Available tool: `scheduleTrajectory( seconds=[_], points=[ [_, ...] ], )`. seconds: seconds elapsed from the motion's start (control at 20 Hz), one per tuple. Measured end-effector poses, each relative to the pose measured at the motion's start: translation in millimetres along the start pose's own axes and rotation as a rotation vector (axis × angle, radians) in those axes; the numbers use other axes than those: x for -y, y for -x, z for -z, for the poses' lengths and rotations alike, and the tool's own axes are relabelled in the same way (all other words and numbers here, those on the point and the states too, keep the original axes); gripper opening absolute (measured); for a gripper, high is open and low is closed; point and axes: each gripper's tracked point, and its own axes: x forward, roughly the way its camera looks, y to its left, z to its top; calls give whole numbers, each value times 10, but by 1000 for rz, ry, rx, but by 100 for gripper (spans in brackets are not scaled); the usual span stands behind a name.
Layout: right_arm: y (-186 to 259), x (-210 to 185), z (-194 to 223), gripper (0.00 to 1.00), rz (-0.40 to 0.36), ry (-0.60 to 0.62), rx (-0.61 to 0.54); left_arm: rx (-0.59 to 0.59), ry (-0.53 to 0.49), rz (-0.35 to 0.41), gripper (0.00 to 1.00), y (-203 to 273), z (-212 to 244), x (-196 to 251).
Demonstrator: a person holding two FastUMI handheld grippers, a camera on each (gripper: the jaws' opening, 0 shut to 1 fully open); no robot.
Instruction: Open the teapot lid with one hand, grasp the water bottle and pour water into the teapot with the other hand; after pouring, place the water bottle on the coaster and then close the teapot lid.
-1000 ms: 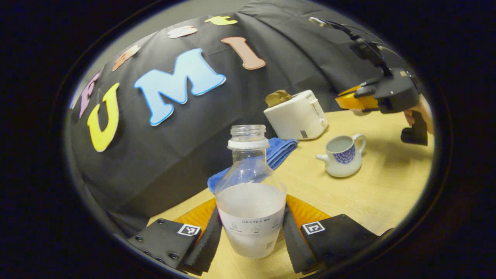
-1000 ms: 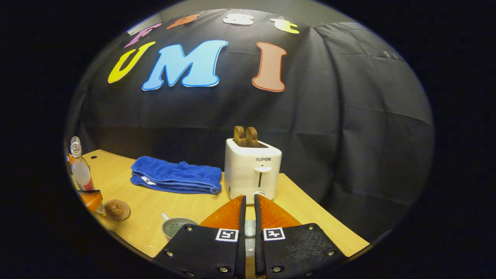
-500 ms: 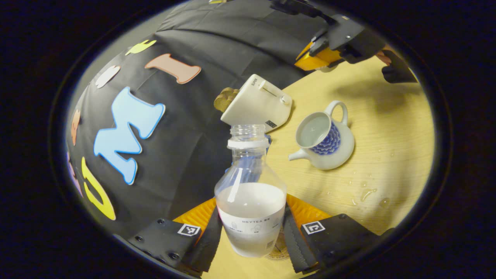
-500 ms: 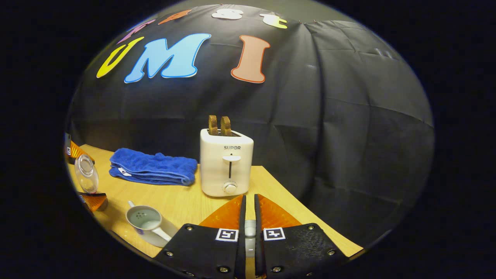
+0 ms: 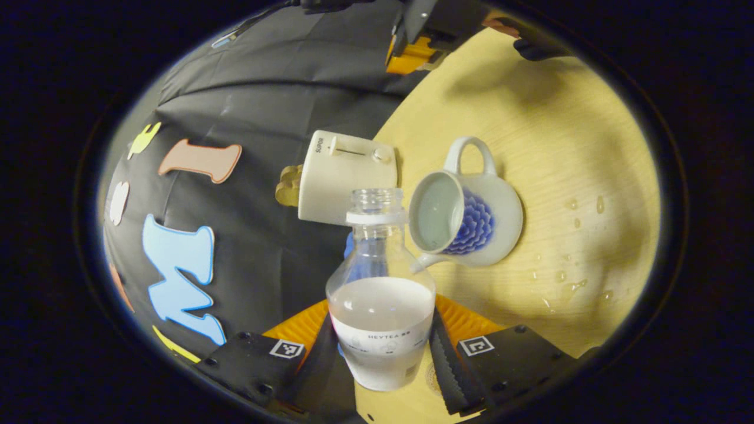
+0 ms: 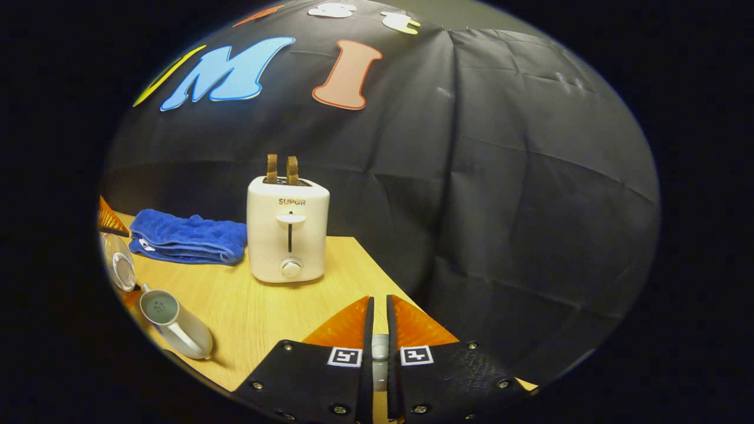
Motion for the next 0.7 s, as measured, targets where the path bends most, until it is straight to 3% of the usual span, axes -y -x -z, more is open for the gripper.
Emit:
scheduleTrajectory(
  seconds=[0.7],
  points=[
    [69,-107,-98,9,-50,-26,24,-104,-340,7,86,-123,95,-212]
  ],
)
